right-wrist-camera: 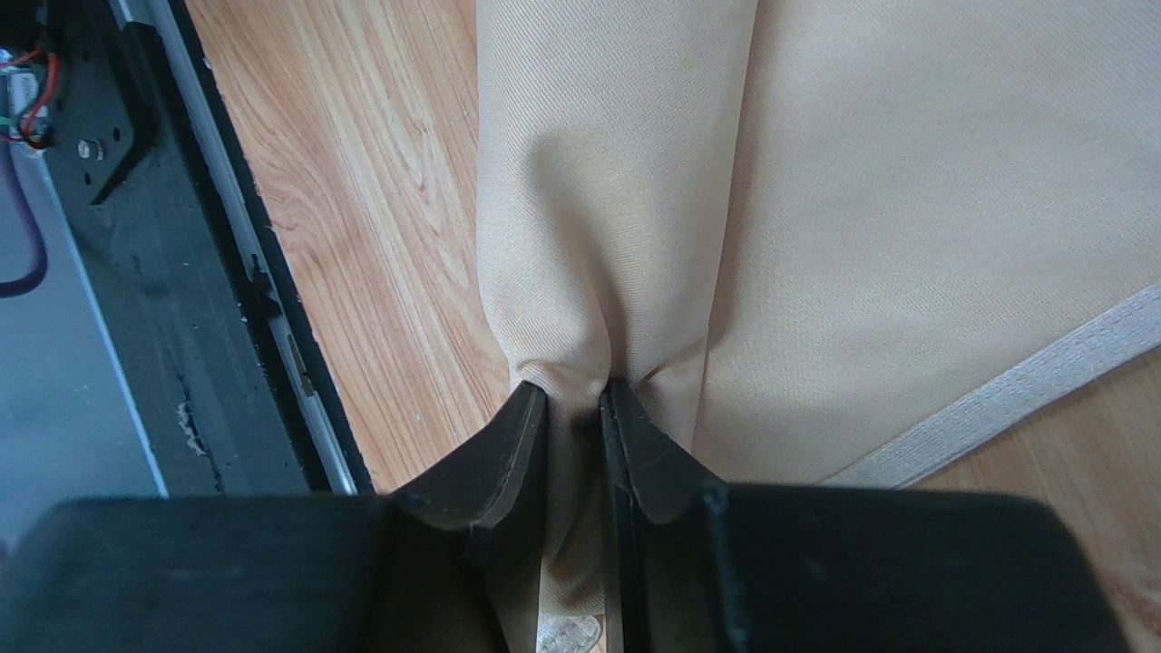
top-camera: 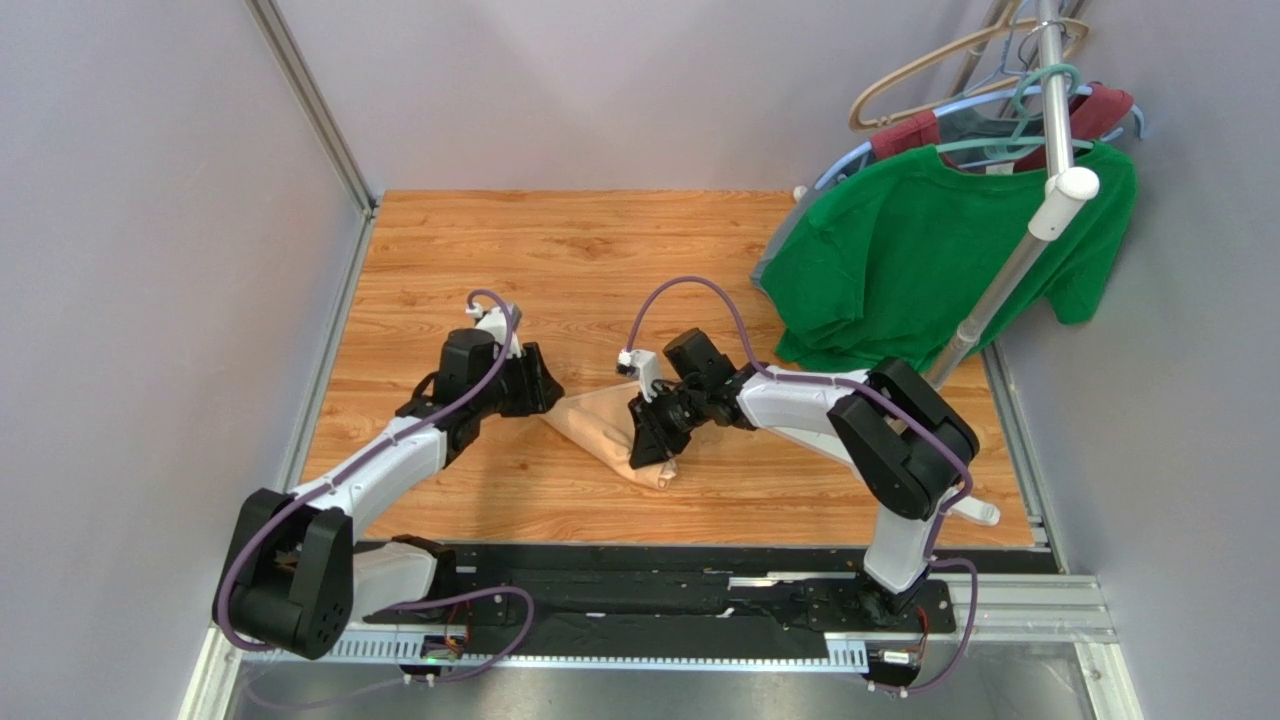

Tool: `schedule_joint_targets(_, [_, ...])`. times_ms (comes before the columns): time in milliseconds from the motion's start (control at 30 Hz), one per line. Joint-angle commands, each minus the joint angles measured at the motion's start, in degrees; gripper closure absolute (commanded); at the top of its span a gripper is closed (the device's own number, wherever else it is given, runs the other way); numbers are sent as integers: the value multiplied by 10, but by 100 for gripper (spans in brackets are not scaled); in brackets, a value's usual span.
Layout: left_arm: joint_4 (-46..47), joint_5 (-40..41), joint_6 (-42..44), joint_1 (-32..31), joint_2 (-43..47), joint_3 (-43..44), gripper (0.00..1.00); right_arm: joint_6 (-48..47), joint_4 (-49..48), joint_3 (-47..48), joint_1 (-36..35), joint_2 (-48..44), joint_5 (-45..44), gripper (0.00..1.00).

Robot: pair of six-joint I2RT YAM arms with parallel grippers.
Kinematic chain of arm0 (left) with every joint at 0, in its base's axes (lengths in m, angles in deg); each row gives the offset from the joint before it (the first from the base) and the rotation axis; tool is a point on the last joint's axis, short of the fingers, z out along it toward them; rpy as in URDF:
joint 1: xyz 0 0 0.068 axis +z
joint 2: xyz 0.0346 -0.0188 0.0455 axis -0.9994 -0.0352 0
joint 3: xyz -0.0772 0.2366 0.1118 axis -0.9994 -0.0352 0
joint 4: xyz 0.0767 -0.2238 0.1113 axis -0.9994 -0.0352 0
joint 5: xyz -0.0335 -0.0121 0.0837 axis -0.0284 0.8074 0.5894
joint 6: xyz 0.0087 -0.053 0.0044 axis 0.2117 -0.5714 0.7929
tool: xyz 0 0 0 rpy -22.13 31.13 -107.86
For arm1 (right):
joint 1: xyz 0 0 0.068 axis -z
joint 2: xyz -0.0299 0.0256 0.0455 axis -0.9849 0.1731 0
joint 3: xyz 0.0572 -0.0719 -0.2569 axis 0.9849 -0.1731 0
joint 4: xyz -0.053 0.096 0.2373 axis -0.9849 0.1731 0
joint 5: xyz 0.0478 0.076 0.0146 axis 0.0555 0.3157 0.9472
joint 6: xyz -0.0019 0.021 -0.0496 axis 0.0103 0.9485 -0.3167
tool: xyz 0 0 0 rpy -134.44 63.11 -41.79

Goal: Fold the napkin, place the utensils inside, and roll it up
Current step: Roll the napkin with the utensil

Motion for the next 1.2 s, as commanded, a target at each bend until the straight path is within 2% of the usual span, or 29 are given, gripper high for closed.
schedule_joint_targets(0, [54,-25,-8,4,-9,-13,45,-5,84,-26,11,52,-17,84])
schedule_joint_targets(267, [95,-55,-11,4,-41,-22,49,-7,88,-17,26,70,1,85])
schedule_joint_targets(367, [98,-57,-7,4,-56,-15,59,-7,89,-13,27,72,1,85])
schedule_joint_targets(467, [97,-68,-2,4,-76,-6,80,-8,93,-10,29,74,0,83])
schedule_joint_targets(533, [94,-78,1,4,-91,0,89,-6,95,-7,31,70,-4,78])
schedule_joint_targets(567, [92,-80,3,4,-102,7,97,-6,97,-7,32,67,-6,74])
schedule_joint_targets(600, [83,-83,5,4,-107,11,100,-4,99,-6,32,63,-8,66])
schedule_joint_targets(667, [69,-85,10,4,-124,27,100,-2,106,-4,32,49,-18,57])
schedule_joint_targets(700, [54,-84,11,4,-130,33,100,-2,109,0,32,42,-22,49])
schedule_joint_targets(800, [23,-81,17,4,-150,57,100,1,124,10,32,13,-36,39])
schedule_joint_targets(1000, [-25,-80,29,4,-172,90,100,3,157,31,19,-53,-105,30])
schedule_joint_targets(1167, [-38,-83,34,4,-181,102,100,-12,145,43,-26,-102,-243,29])
